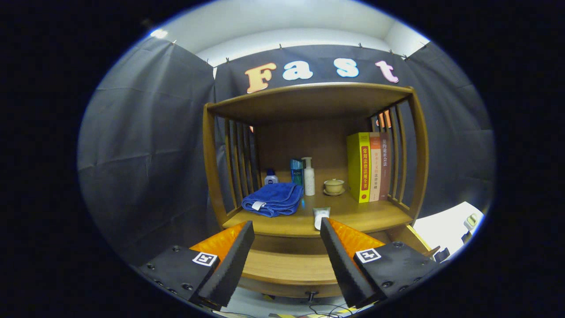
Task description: Pull open the drawer, take out the items inside it, and place them on the countertop above the cabinet.
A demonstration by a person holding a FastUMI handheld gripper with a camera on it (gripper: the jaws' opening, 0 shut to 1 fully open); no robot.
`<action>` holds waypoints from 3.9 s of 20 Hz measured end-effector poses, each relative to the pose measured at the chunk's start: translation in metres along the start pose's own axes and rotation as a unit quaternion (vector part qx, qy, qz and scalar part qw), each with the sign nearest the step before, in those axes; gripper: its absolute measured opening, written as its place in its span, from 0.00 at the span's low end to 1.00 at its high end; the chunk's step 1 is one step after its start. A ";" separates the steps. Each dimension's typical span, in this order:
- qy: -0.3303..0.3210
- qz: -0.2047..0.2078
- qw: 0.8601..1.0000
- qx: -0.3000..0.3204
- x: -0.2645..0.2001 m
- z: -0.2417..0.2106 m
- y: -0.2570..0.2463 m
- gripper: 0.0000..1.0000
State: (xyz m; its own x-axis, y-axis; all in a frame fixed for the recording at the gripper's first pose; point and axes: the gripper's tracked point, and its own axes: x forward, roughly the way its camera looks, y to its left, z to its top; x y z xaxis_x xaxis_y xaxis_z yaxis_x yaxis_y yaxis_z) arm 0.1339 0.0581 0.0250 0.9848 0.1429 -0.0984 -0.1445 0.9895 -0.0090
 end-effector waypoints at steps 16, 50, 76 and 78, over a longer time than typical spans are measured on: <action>-0.009 -0.060 0.998 0.016 -0.034 -0.122 -0.035 0.98; 0.032 -0.099 0.995 0.009 0.000 -0.191 -0.051 0.98; 0.014 -0.094 0.995 -0.013 -0.061 -0.137 -0.029 0.98; 0.006 -0.086 0.996 -0.007 -0.100 -0.114 -0.017 0.98</action>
State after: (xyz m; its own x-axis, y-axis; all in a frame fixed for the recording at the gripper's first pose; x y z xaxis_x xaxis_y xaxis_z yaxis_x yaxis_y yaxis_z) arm 0.0269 0.0240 -0.0790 0.9940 -0.0295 -0.1056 0.0253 0.9989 -0.0406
